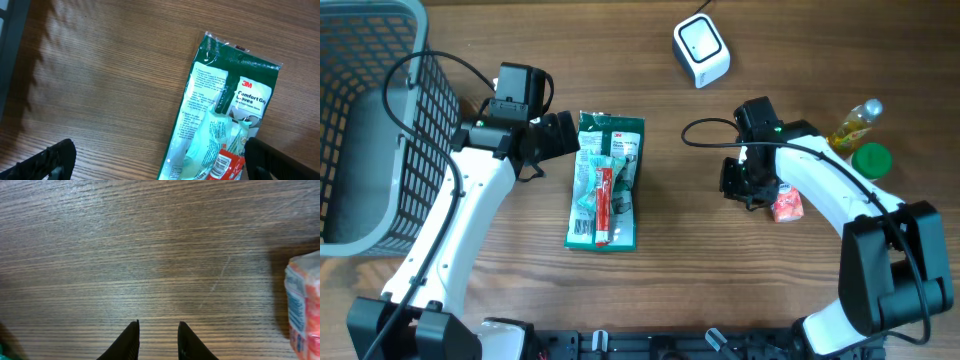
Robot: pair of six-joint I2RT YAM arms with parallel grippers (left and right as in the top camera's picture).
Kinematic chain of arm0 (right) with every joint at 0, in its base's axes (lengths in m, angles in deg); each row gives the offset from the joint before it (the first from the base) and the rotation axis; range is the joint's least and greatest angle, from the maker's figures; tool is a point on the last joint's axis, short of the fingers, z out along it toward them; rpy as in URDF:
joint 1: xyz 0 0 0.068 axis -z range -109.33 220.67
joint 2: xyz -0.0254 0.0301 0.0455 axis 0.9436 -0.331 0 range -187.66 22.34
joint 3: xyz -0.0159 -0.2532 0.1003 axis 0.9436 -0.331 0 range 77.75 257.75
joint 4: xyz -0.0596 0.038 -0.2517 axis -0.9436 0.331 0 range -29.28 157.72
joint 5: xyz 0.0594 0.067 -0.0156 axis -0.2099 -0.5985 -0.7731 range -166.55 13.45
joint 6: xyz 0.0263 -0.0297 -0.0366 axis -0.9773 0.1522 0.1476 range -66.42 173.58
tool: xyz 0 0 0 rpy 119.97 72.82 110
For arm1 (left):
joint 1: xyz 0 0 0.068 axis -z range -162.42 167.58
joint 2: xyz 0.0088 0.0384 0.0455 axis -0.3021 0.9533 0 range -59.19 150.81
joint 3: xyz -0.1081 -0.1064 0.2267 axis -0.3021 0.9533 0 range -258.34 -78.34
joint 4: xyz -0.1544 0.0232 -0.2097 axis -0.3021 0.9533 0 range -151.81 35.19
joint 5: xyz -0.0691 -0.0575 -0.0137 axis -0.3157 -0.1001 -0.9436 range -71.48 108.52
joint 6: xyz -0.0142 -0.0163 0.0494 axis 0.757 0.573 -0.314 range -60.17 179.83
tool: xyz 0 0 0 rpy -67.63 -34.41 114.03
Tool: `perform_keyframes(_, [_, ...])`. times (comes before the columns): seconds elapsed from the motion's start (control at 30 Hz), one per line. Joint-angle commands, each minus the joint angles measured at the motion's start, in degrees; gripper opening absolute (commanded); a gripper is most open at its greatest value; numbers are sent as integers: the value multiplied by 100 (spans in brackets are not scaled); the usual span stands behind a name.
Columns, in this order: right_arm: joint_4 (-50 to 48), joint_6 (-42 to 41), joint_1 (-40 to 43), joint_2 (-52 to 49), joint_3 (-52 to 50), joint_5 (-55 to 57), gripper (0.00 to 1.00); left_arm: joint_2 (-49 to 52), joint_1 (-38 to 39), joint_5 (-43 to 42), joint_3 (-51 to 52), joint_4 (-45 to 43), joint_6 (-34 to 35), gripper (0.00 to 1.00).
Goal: Scan the item barcode
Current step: 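Lower the Kleenex pack beside the jar and open the right gripper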
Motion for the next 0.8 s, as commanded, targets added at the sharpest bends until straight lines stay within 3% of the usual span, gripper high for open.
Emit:
perform_keyframes(0.0, [4, -17, -17, 114, -92, 35, 25, -48, -26, 50, -90, 4, -70, 100])
perform_keyframes(0.33, [380, -46, -17, 114, -238, 1366, 16, -48, -26, 50, -90, 4, -68, 100])
perform_keyframes(0.77, [520, 140, -17, 114, -240, 1576, 6, -48, -26, 50, -90, 4, -68, 100])
